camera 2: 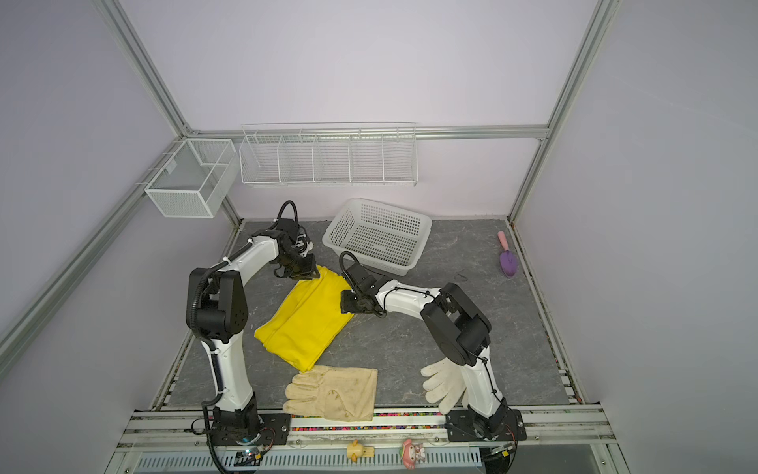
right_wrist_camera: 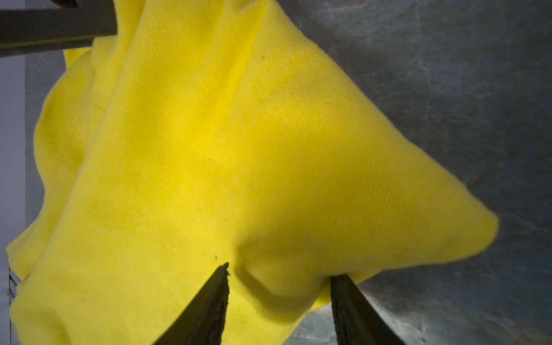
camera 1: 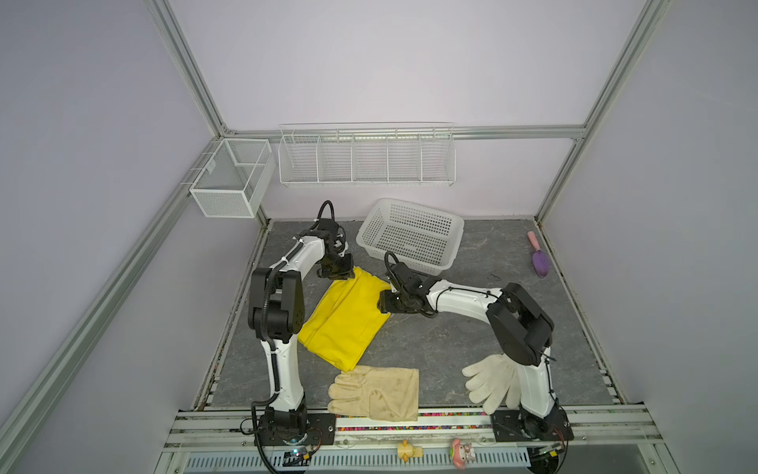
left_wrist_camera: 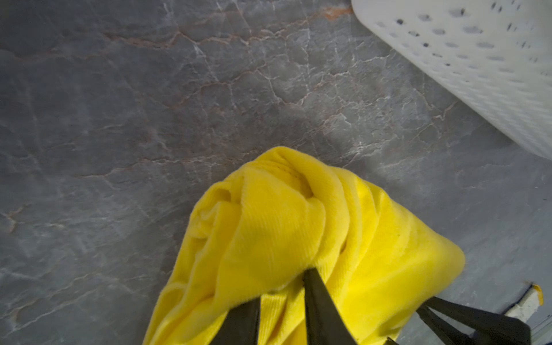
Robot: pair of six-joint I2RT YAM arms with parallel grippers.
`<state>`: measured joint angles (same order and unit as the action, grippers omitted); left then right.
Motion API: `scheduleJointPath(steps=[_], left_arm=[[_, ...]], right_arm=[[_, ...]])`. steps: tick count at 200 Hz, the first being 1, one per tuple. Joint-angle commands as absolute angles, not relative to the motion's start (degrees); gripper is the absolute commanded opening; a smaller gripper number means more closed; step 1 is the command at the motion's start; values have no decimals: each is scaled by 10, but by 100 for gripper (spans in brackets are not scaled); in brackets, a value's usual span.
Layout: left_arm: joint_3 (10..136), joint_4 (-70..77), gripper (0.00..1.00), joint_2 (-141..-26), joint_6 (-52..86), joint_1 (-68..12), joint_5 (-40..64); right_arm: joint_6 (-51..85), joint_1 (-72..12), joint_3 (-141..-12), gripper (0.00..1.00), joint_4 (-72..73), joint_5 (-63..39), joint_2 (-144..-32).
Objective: Fold and stack the trousers
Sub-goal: Smooth out the trousers at the middle-left of the table.
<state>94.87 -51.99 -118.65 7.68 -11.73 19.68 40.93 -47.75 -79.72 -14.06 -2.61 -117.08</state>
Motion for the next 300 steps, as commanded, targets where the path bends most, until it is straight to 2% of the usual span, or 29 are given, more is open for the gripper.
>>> scheduleJointPath(steps=[1, 73, 98, 132, 139, 172, 202, 262, 288, 300], left_arm=[[969, -544, 24, -1180, 74, -119, 246], [975, -570, 24, -1178, 70, -120, 250], [997, -581, 6, -1180, 64, -120, 238], [1039, -617, 4, -1194, 47, -117, 217], [1047, -628, 0, -1197, 43, -116, 208], [1086, -664, 0, -1205, 28, -117, 155], [1122, -703, 0, -1230, 14, -113, 53], [1126, -678, 6, -1254, 23, -114, -47], [1116, -666, 14, -1257, 15, -118, -41], [1108, -660, 24, -1248, 16, -118, -34]], right_arm=[[413, -473, -807, 56, -134, -24, -1182], [404, -471, -814, 57, -134, -23, -1191], [403, -471, -815, 56, -138, -23, -1195], [406, -470, -830, 56, -161, -10, -1208], [407, -470, -832, 55, -167, -3, -1210], [406, -467, -836, 48, -206, 26, -1216], [406, -462, -827, 39, -233, 50, -1218], [383, -460, -836, 34, -241, 46, -1217], [356, -461, -836, 36, -210, 26, -1185], [344, -463, -832, 37, -194, 15, -1167]])
